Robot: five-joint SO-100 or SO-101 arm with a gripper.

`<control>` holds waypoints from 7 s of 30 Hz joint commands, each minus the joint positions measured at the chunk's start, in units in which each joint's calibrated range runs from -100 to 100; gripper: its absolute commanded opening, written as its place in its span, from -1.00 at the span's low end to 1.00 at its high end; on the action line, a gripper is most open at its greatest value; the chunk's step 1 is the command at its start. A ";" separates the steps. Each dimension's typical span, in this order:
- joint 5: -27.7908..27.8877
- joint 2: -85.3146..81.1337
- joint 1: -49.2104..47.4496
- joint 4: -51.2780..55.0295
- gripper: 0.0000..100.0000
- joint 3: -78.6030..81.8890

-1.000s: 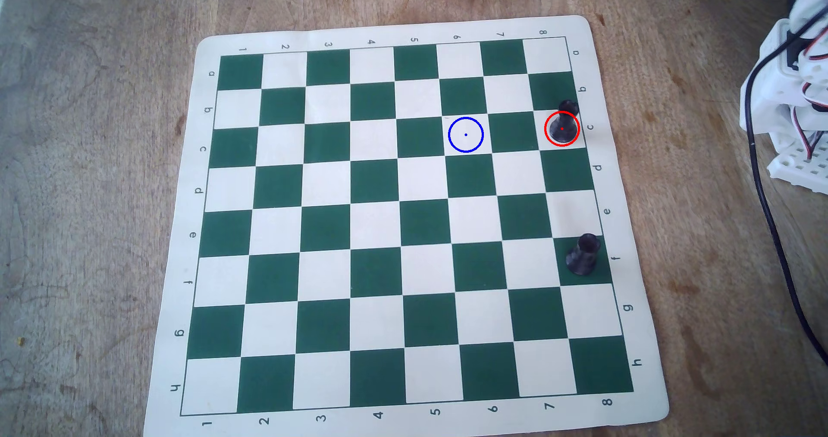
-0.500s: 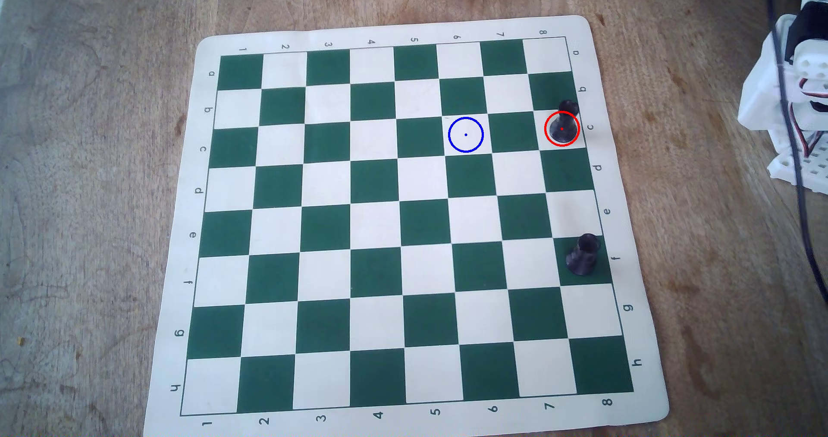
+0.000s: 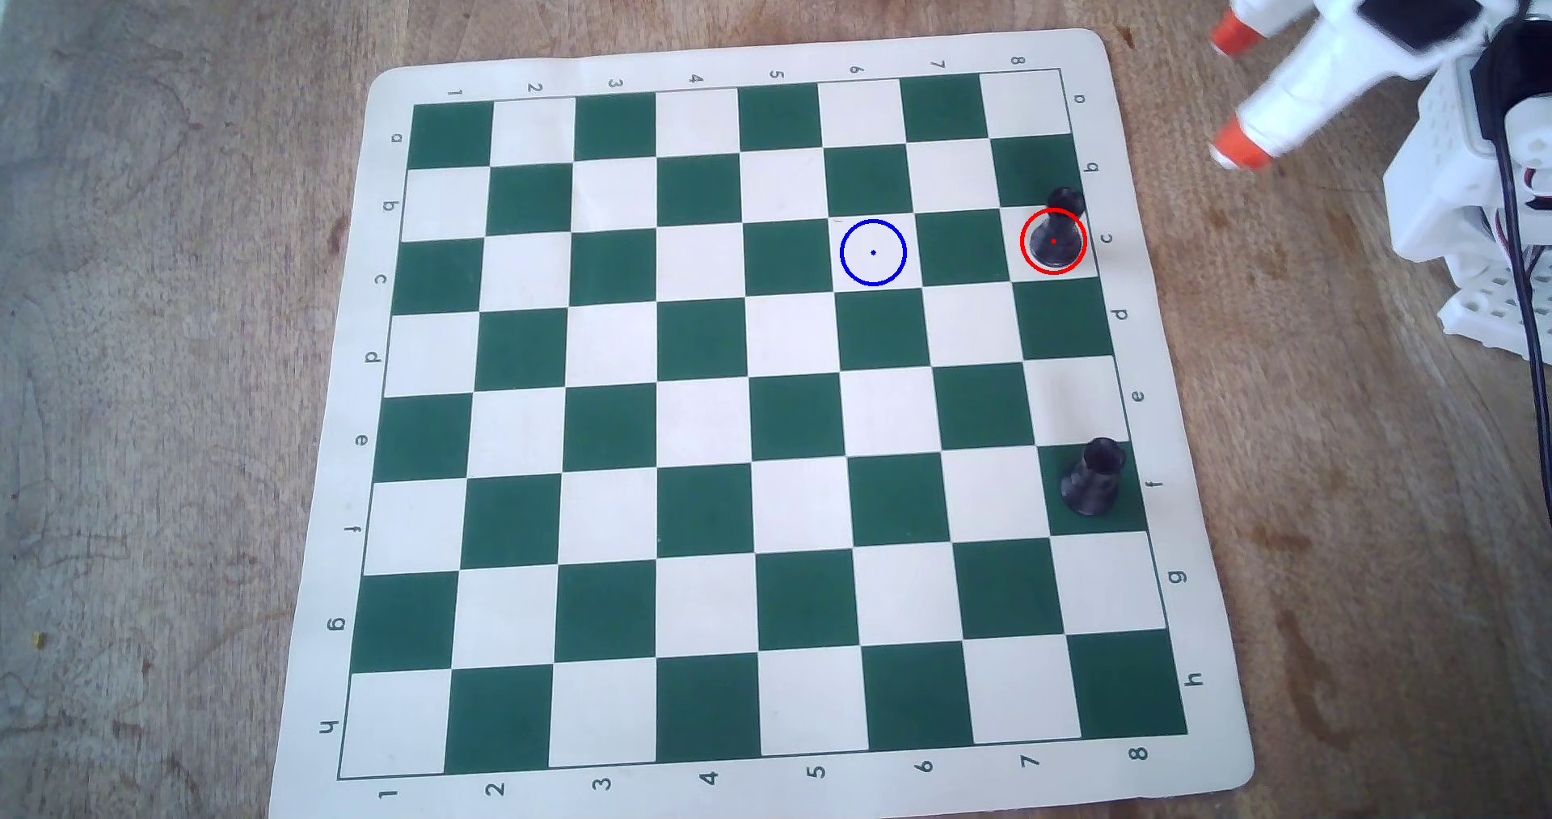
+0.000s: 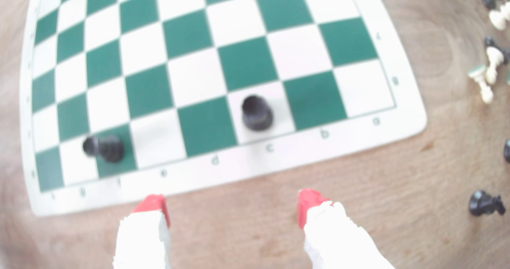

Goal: Move the chess piece from red to blue

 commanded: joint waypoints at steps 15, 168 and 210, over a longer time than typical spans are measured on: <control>-2.05 3.82 -0.96 -32.15 -0.47 28.05; -5.71 72.66 -2.45 -59.50 -0.92 -16.28; -0.49 51.27 1.93 -5.53 -0.86 -46.38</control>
